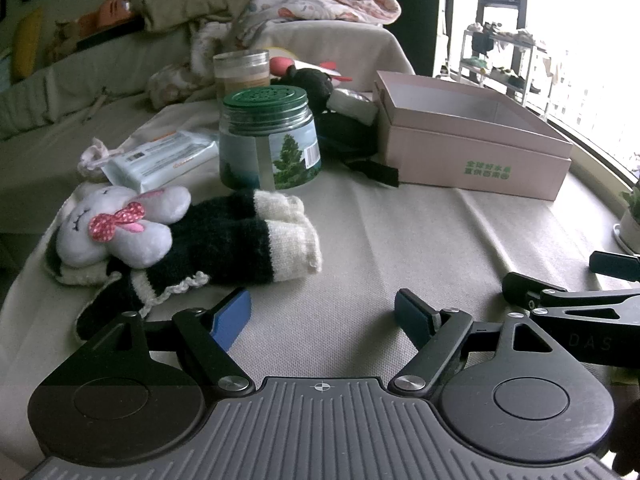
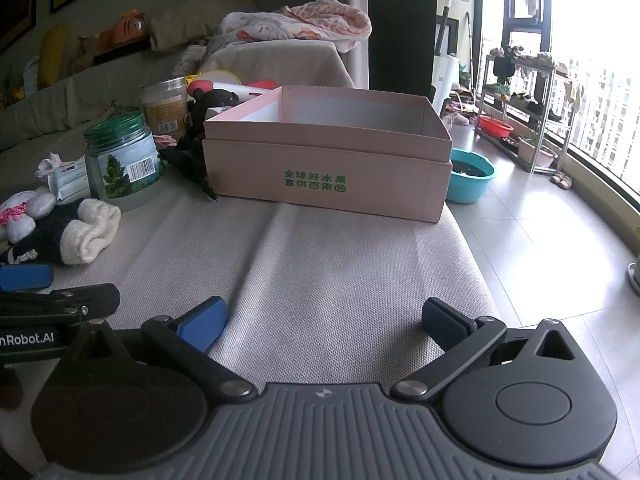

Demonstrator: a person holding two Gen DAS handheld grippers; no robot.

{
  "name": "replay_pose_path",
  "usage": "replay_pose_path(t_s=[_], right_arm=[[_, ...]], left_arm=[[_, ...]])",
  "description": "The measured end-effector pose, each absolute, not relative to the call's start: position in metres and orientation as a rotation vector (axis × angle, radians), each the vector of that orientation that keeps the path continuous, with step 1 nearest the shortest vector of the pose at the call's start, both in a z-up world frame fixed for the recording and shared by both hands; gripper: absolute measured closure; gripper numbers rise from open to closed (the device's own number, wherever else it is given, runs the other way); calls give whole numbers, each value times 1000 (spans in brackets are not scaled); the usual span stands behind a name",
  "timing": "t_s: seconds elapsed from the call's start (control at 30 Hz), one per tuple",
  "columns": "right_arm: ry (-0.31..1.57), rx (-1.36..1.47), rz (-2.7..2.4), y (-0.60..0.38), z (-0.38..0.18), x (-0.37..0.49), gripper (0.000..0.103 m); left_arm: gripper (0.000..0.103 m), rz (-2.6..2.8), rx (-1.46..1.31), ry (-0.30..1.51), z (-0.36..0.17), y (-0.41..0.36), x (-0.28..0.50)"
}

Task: Organize soft objects

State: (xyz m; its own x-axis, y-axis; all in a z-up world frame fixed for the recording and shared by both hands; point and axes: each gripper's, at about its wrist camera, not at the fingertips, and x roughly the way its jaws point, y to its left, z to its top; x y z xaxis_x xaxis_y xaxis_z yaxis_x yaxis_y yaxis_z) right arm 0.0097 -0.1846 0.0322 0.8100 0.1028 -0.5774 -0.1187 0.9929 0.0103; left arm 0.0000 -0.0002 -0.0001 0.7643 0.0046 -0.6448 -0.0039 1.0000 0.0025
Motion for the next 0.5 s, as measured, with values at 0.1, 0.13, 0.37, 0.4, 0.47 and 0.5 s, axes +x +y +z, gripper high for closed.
replay_pose_path(t_s=[0.1, 0.13, 0.37, 0.4, 0.47, 0.5], right_arm=[[615, -27, 118, -185, 32, 9, 0], [615, -27, 119, -185, 32, 9, 0], [613, -26, 118, -185, 32, 9, 0], [613, -26, 118, -185, 32, 9, 0], [612, -26, 118, -185, 32, 8, 0], [612, -26, 118, -185, 32, 7, 0]], left_arm=[[18, 5, 2, 701, 0, 0, 0], [18, 5, 1, 701, 0, 0, 0], [18, 5, 2, 700, 0, 0, 0], [18, 5, 2, 700, 0, 0, 0], [18, 5, 2, 700, 0, 0, 0], [18, 5, 2, 700, 0, 0, 0]])
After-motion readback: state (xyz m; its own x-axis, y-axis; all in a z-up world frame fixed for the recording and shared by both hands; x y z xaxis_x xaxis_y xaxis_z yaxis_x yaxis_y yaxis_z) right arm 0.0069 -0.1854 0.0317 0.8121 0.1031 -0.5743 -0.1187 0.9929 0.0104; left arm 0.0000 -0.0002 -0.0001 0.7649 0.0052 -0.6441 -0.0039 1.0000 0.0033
